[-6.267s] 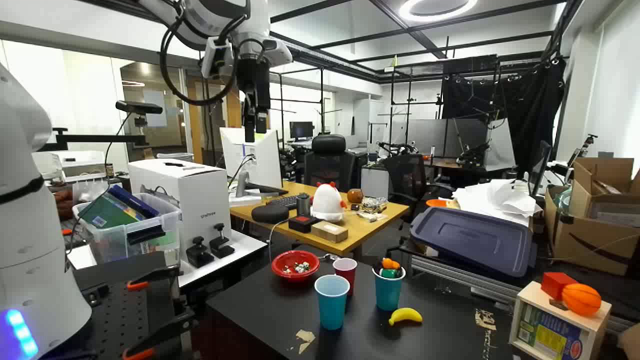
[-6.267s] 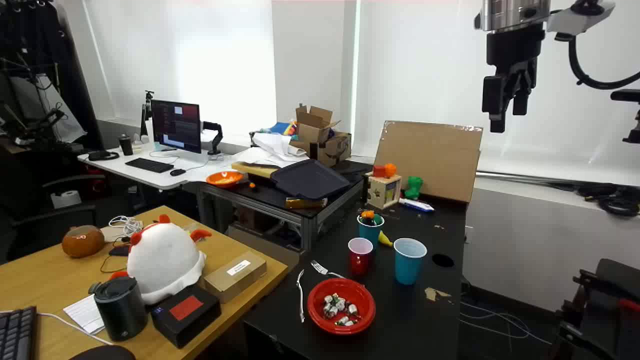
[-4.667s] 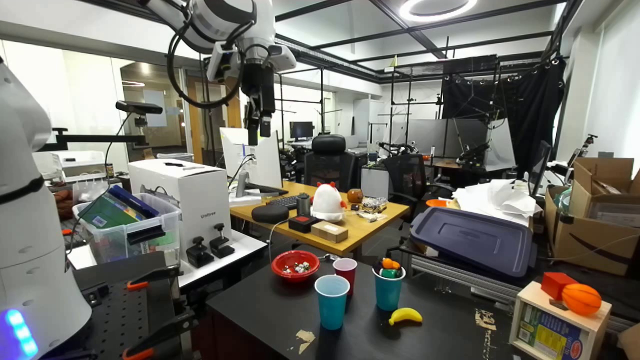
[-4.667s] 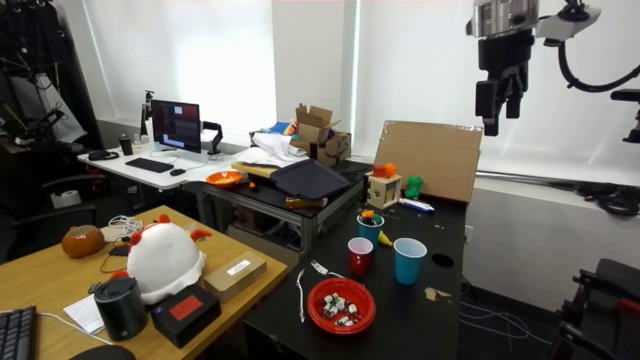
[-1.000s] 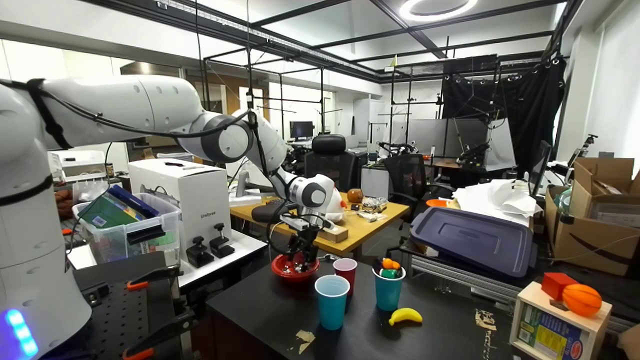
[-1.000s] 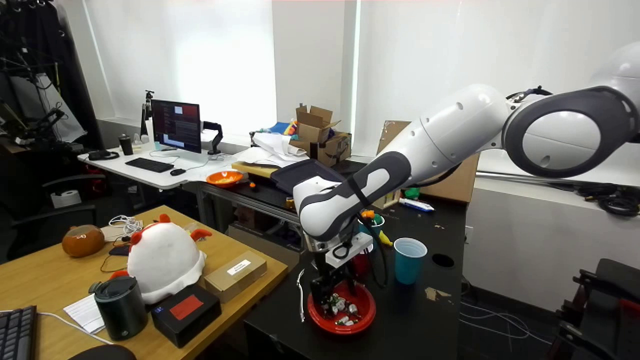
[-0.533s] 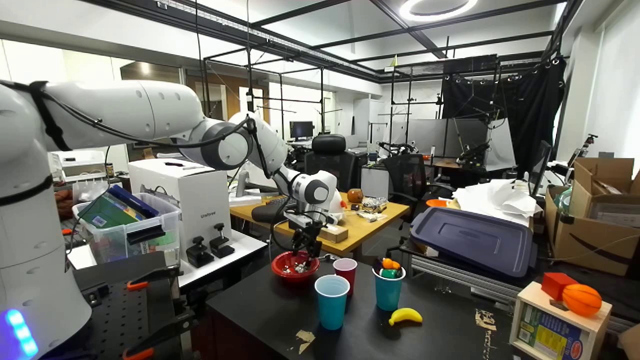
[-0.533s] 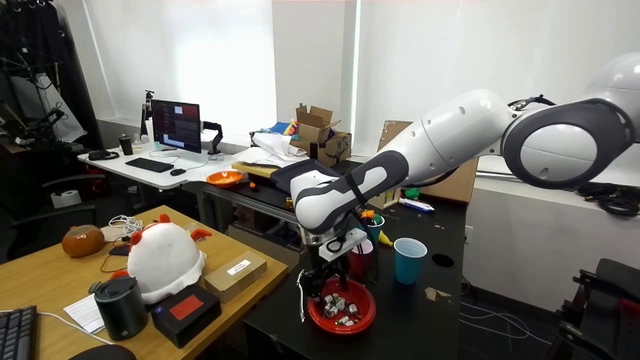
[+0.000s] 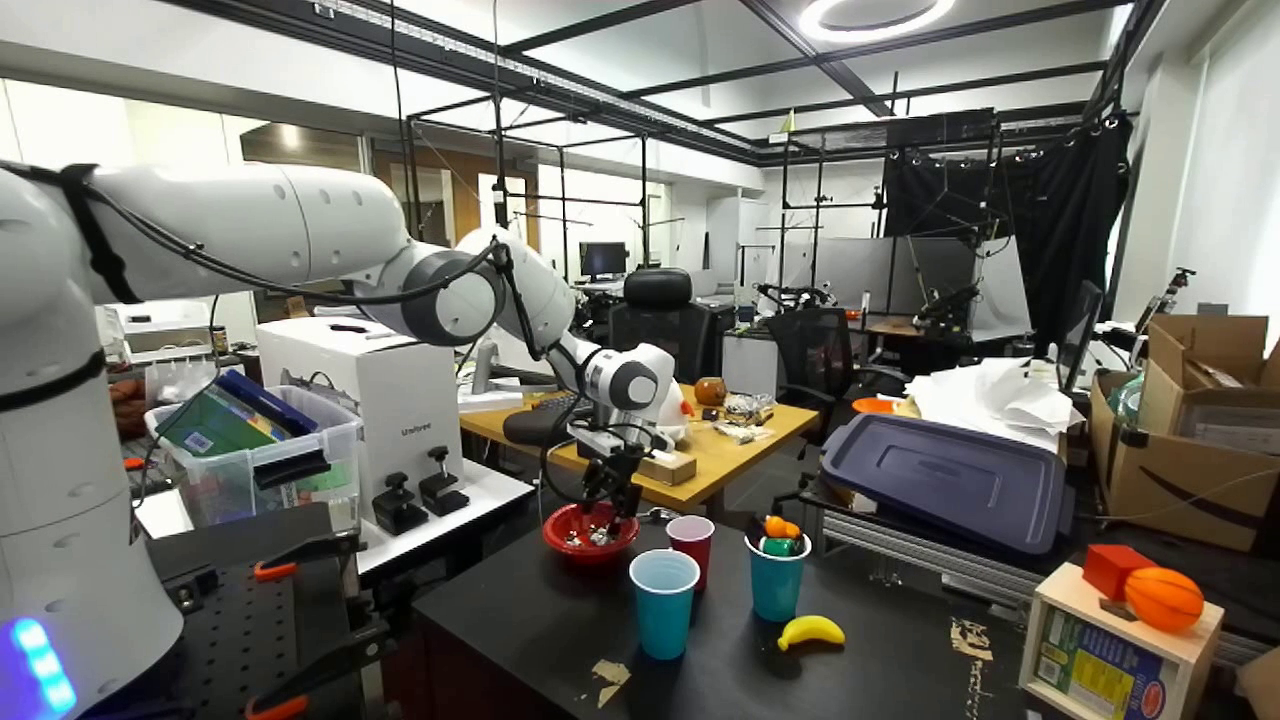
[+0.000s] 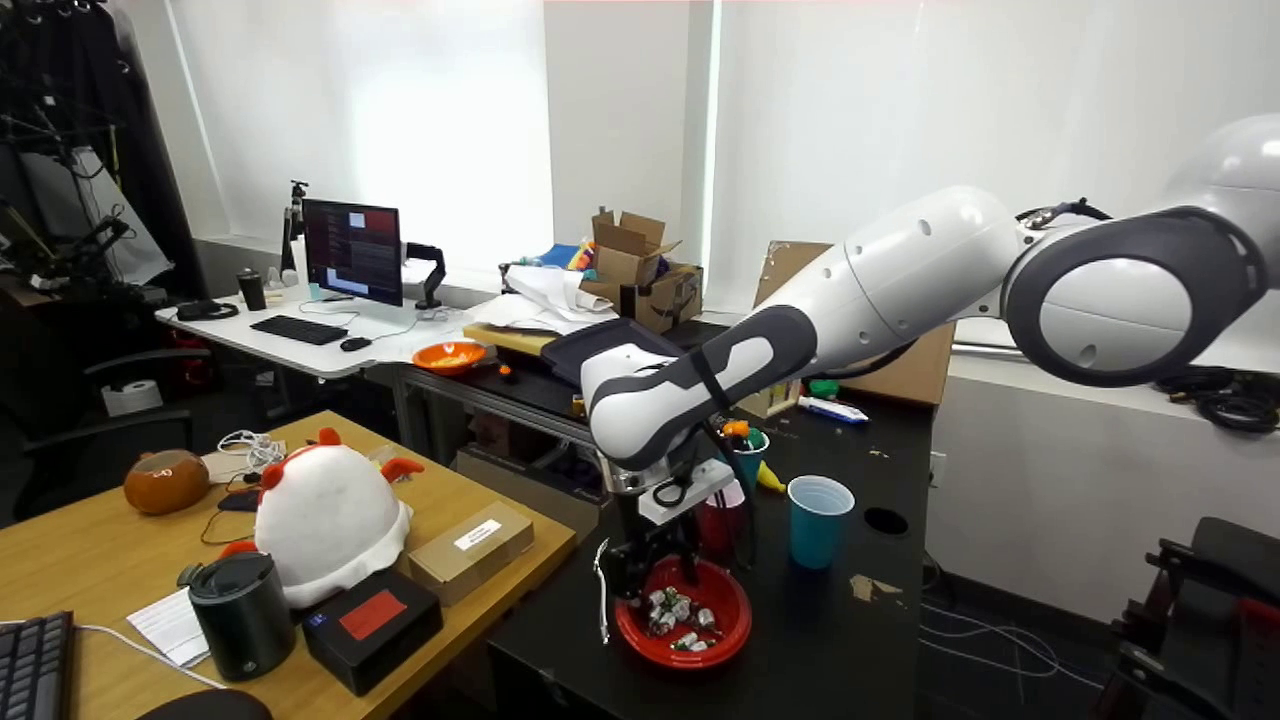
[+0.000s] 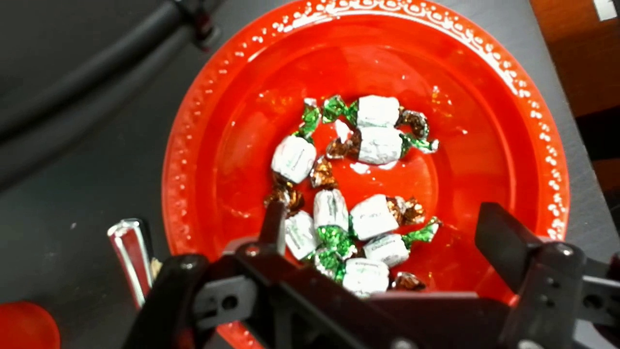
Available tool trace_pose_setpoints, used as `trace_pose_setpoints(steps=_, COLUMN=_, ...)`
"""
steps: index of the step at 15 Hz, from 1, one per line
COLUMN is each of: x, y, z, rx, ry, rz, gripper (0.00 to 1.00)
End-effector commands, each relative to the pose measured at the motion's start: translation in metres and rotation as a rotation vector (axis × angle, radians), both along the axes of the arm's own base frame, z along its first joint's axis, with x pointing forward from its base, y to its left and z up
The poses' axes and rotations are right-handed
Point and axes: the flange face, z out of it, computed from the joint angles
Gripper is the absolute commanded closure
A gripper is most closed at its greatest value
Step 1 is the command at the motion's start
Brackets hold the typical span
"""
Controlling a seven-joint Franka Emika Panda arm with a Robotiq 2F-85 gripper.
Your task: Put the sweets into the blue cup.
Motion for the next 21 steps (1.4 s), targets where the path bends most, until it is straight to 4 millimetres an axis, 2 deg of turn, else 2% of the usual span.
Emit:
trace_pose_setpoints(steps=1, x=-0.002, y=0.005, z=0.002, rx=0.039, ry=0.024, rz=0.009, gripper=0.00)
trace_pose_setpoints(steps=4, x=-0.004, y=0.004, z=-0.002, rx=0.048, ry=0.023, rz=0.026, gripper=0.00)
trace_pose_setpoints(steps=10, x=-0.004, y=-0.015, z=-0.016, rx=0.040, ry=0.001, rz=0.111, gripper=0.00)
trace_pose_setpoints(steps=13, x=-0.003, y=-0.018, z=-0.020, rx=0.052, ry=-0.018, rz=0.123, gripper=0.00)
trace_pose_setpoints(steps=21, x=0.003, y=-0.013, z=-0.012, rx=0.083, ry=-0.038, rz=0.129, gripper=0.00)
